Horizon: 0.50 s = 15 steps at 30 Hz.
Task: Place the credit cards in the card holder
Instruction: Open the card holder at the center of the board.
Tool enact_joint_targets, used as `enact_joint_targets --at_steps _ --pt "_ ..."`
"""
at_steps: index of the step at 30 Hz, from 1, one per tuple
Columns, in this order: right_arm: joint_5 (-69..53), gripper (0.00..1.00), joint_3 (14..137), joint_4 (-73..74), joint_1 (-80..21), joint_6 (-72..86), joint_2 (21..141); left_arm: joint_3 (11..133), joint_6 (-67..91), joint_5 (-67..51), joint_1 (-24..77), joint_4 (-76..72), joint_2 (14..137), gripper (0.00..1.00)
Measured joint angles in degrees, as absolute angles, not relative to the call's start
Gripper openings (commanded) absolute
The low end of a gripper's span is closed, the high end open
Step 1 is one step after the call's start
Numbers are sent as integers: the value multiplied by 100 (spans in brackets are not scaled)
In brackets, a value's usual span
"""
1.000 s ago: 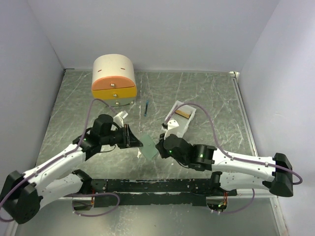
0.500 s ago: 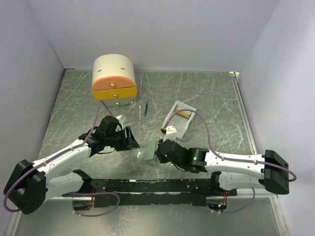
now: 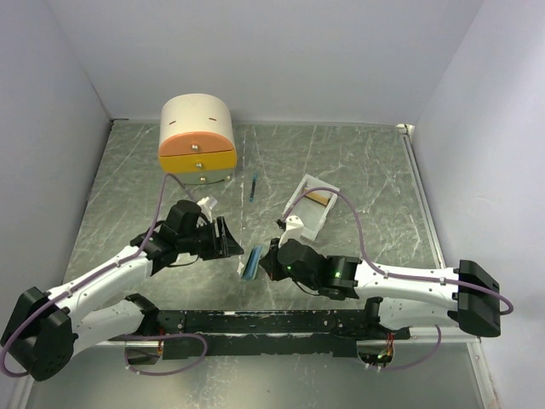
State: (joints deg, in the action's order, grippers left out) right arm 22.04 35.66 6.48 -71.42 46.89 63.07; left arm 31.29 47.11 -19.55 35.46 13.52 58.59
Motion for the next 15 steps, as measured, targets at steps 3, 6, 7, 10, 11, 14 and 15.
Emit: enact_joint_targets --at_steps 3,6,7,10,11,14,15 --pt "2204 0 3564 626 -7142 4689 6292 3129 4711 -1957 3546 1354 5933 65" --pt "2209 0 3555 611 -7142 4689 6226 3127 4709 -1955 3546 1354 5999 65" --pt "2211 0 3551 604 -7142 4689 6204 3124 4709 -1955 3546 1354 6007 65" --pt "2228 0 3548 565 -7142 4683 6158 3081 4711 -1988 3546 1323 6007 66" --pt "2228 0 3548 563 -7142 4674 6158 3061 4711 -2016 3546 1295 6007 66" --pt "2231 0 3548 558 -7142 4652 6165 3013 4713 -2093 3546 1212 6005 66" --pt "2244 0 3548 556 -7142 4650 6176 3006 4713 -2095 3546 1199 6007 65"
